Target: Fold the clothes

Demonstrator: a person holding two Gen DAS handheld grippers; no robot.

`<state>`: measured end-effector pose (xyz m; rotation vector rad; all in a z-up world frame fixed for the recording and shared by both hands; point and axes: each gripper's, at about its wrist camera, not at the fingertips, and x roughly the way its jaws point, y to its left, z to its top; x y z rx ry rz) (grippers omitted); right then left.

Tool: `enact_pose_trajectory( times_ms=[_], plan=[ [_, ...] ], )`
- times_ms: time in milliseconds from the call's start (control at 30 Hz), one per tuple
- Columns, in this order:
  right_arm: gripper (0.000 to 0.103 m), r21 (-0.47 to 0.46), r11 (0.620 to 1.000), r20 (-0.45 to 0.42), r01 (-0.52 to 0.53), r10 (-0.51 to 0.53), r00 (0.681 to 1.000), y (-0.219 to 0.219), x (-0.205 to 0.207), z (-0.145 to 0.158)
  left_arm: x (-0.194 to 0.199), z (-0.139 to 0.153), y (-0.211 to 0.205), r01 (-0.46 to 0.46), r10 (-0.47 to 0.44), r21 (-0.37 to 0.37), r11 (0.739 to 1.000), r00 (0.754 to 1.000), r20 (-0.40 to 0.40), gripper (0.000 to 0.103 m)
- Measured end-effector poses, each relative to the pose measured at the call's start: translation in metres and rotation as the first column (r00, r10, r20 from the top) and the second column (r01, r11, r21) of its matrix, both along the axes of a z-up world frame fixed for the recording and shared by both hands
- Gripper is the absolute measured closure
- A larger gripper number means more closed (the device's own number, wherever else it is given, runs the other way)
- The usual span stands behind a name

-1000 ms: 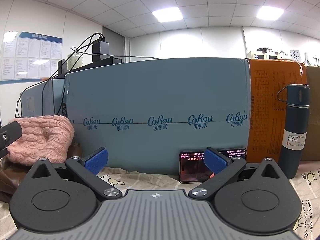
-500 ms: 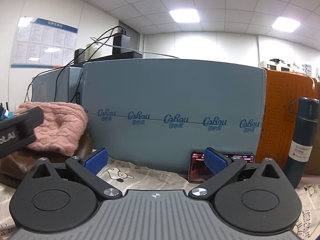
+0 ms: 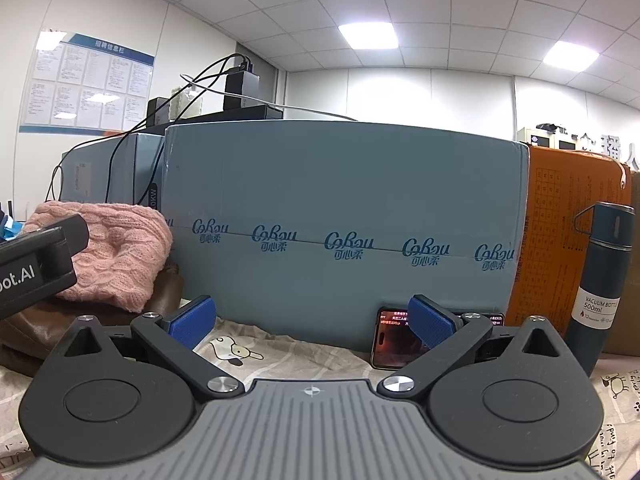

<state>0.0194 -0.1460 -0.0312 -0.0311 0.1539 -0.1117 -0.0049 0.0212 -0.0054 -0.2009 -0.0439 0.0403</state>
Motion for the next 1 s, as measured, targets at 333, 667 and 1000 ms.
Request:
enact_pose_trajectory(
  times_ms=[333,667,1000],
  plan=[
    [0.0,0.029,0.998,0.047,0.051,-0.053,0.998,-0.002,-0.007,0.003,0.005,-0.002,0.011,0.066,-0.069,-0.088,0.994,0.997,-0.03,0.0],
    [0.0,-0.039,0.987,0.081,0.158,-0.154,0.985,0.001,-0.048,0.023,0.006,-0.005,0.018,0.207,-0.216,-0.17,0.963,0.976,-0.036,0.0],
    [0.0,-0.04,0.94,0.059,0.339,-0.336,0.94,-0.047,-0.134,0.016,0.0,-0.008,0.013,0.386,-0.389,-0.206,0.899,0.921,0.029,0.0]
  ],
)
